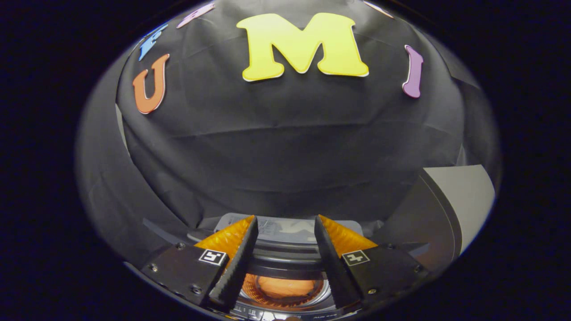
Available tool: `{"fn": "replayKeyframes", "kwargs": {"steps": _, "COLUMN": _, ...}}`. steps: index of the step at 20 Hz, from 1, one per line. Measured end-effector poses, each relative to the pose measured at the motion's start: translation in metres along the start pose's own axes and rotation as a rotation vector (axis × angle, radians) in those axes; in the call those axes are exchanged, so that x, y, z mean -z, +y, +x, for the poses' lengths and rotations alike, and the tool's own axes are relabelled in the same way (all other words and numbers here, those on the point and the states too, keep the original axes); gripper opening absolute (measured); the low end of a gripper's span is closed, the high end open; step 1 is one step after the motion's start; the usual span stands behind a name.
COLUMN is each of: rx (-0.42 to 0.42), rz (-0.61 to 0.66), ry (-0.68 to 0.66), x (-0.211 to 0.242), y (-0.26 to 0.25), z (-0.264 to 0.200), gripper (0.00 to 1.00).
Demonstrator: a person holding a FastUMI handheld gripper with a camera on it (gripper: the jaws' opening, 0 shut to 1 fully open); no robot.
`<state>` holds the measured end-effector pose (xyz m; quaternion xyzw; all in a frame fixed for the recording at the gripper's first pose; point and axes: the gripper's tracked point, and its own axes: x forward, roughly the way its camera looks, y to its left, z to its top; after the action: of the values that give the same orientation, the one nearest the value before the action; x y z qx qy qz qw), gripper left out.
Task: Put the clothes into the washing machine and then close the washing machine lid.
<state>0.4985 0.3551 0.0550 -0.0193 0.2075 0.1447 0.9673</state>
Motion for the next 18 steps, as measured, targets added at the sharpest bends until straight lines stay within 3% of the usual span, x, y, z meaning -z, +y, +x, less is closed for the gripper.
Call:
{"fn": "replayKeyframes", "kwargs": {"steps": 9, "rx": 0.019, "rz": -0.064, "ry": 0.093, "x": 0.089, "y": 0.005, "z": -0.025, "gripper": 0.8}}
{"fn": "replayKeyframes", "kwargs": {"steps": 12, "rx": 0.014, "rz": -0.078, "ry": 0.087, "x": 0.09, "y": 0.012, "z": -0.039, "gripper": 0.8}}
{"fn": "replayKeyframes", "kwargs": {"steps": 18, "rx": -0.02, "rz": -0.149, "ry": -0.096, "x": 0.05, "y": 0.008, "z": -0.114, "gripper": 0.8}}
